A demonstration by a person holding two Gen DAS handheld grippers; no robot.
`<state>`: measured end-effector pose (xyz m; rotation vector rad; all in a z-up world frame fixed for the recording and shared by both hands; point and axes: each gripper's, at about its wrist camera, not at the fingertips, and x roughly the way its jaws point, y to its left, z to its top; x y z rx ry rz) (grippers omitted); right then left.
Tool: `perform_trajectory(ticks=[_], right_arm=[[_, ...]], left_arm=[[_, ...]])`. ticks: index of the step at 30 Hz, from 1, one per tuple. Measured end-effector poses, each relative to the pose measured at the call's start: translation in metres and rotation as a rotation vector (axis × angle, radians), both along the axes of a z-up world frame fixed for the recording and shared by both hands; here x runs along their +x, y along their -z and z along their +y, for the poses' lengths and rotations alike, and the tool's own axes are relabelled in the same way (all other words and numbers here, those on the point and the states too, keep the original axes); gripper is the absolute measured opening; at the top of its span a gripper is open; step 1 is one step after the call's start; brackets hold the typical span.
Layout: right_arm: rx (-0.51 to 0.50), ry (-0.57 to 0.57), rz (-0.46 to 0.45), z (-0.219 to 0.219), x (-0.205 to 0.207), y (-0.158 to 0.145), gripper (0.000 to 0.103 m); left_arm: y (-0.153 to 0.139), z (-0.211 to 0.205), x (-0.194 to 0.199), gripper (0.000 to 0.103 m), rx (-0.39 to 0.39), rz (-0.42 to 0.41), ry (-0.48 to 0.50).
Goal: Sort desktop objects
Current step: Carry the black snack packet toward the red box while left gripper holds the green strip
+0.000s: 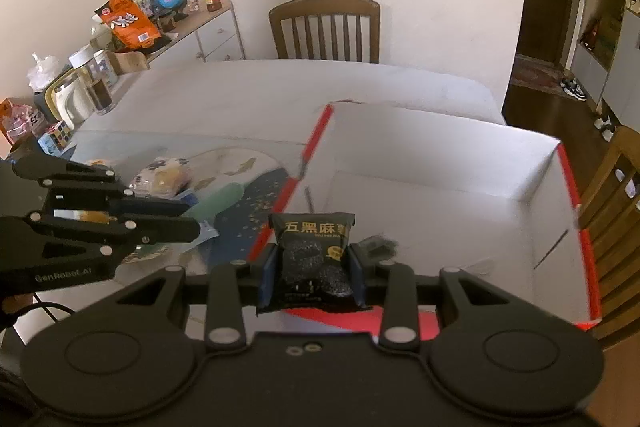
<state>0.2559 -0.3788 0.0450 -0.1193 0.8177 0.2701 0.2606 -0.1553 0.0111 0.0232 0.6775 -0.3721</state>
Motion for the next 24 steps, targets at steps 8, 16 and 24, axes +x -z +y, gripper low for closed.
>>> perform_trajectory(ticks=[8,16,24], right_arm=[[-0.015,0.013,-0.009,-0.032,0.009,-0.004,0.036],[-0.043,0.042,-0.009,-0.058,0.028,0.001,0.035],[-0.076,0.052,0.01,-0.07,0.048,0.015,0.035]], left_arm=[[-0.006,-0.034,0.029,0.01,0.023,-0.003,0.023],[0.001,-0.055,0.07,0.01,0.043,0.043,0.037],[0.009,-0.072,0.109,0.01,0.091,0.071,0.055]])
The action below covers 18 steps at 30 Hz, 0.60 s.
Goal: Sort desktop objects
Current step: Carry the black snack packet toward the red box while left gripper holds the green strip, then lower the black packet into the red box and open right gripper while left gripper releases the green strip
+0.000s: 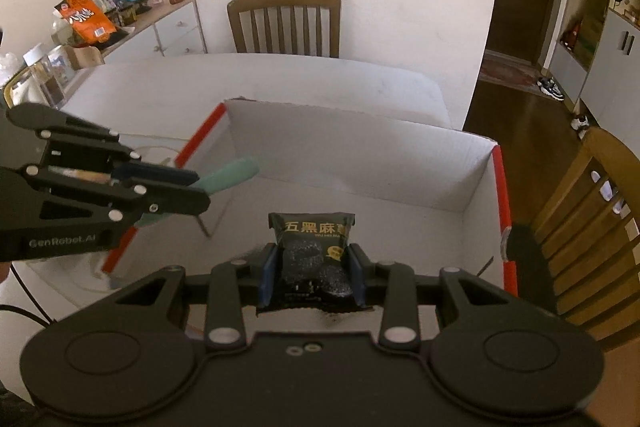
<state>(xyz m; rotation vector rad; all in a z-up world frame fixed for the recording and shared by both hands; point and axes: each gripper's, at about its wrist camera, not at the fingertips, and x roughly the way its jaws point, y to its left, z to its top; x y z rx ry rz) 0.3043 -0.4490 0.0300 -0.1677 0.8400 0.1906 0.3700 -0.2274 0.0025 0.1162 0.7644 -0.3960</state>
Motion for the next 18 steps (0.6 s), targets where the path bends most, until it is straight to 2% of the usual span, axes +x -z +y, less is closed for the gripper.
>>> perform_trajectory(ticks=[5,10,16,18], right_arm=[[-0.015,0.009,0.024,-0.007,0.011,0.01,0.035],[-0.016,0.023,0.056,-0.014,0.026,0.02,0.035],[-0.003,0.038,0.099,-0.021,0.045,0.032,0.035],[-0.009,0.033,0.114,-0.02,0.049,0.035,0.035]], left_arm=[[0.008,-0.003,0.023,0.01,0.024,0.03,0.0],[0.013,-0.005,0.045,0.01,0.016,0.075,0.001],[0.027,-0.016,0.068,0.01,0.082,0.126,0.034],[0.029,-0.022,0.072,0.01,0.126,0.112,0.063]])
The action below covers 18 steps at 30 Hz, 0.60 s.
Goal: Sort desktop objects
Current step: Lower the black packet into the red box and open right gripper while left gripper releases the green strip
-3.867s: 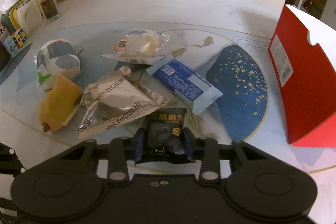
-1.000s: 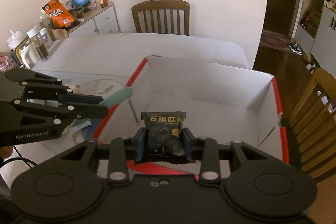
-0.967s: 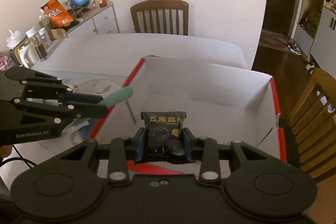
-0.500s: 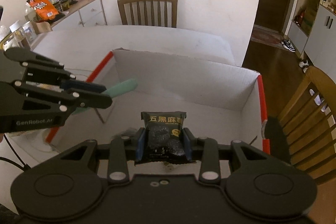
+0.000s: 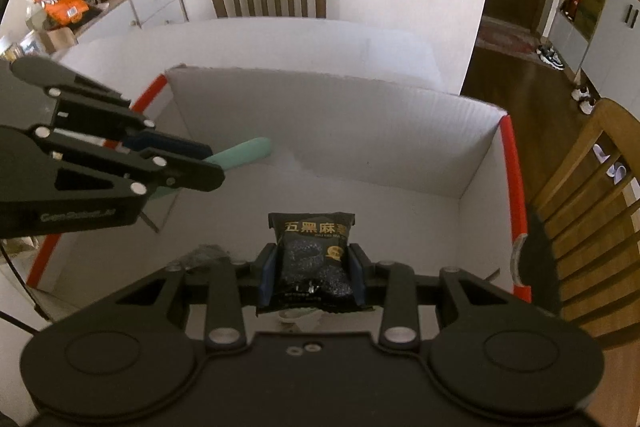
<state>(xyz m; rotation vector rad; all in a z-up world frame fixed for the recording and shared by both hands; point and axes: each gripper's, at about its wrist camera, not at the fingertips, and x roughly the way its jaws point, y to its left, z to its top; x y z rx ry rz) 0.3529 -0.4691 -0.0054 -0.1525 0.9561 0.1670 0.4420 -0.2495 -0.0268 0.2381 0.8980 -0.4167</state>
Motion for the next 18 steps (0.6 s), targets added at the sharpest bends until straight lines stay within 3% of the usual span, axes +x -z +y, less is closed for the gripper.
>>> perform_trajectory(ticks=[4,18], right_arm=[[-0.013,-0.015,0.016,0.001,0.007,0.004,0.035],[-0.086,-0.018,0.122,0.009,0.032,0.025,0.035]], left_arm=[[0.005,-0.007,0.01,0.01,0.039,0.019,0.04],[0.037,-0.016,0.038,0.01,0.095,0.179,0.032]])
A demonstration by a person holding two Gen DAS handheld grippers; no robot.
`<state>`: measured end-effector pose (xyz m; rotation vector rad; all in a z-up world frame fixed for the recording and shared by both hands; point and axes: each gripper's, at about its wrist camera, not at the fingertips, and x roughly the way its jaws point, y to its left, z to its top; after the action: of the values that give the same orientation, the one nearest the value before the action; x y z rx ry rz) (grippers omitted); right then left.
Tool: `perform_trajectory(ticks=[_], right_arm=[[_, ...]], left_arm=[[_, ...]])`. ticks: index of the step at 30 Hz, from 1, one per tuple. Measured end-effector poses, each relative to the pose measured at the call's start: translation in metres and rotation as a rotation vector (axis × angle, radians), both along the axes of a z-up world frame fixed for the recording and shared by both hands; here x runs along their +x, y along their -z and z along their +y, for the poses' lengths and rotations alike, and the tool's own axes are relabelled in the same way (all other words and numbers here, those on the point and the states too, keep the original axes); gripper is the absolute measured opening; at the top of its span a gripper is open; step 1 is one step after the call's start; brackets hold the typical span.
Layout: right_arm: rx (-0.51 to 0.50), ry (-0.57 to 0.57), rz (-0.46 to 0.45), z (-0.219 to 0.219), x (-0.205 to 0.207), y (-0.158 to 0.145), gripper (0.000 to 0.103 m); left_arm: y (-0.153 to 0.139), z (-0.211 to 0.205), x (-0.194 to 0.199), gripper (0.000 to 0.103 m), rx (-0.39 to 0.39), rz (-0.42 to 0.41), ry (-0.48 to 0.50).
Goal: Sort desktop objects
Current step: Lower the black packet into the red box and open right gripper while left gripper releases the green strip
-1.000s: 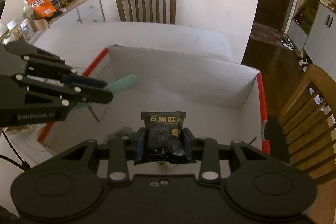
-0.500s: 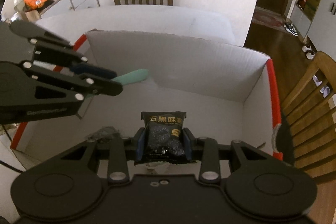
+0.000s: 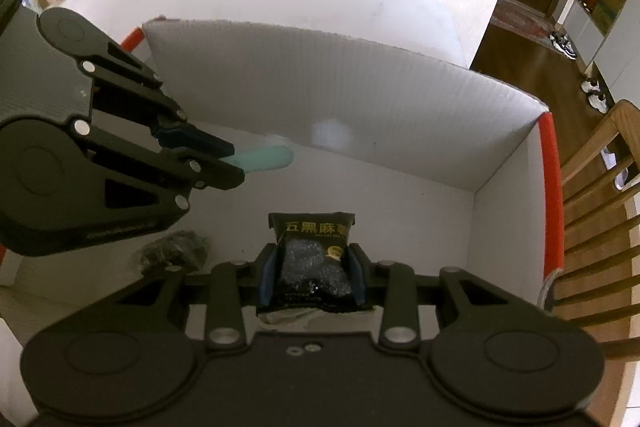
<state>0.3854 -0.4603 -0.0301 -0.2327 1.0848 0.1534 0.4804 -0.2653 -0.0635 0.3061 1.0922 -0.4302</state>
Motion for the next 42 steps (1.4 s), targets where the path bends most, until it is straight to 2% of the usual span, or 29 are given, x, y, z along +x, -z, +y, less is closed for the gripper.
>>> perform_trajectory(ticks=[9,21,29,34,42], right_arm=[[-0.017,-0.016,0.043,0.008,0.011,0.009,0.035],[-0.036,-0.034,0.086,0.01,0.025,0.017,0.035],[-0.046,-0.04,0.087,0.011,0.023,0.019,0.041],[-0.043,-0.04,0.056,0.009,0.019,0.009,0.051],[-0.026,-0.038,0.026,0.003,0.005,-0.003,0.053]], left_arm=[[0.009,0.0,0.005,0.01,-0.003,0.062,-0.01],[0.016,-0.007,0.011,0.01,0.033,0.134,-0.005],[0.012,-0.007,0.006,0.01,0.024,0.118,-0.008],[0.007,-0.008,-0.001,0.01,0.016,0.107,-0.005],[-0.007,-0.006,-0.017,0.01,0.009,0.072,-0.005]])
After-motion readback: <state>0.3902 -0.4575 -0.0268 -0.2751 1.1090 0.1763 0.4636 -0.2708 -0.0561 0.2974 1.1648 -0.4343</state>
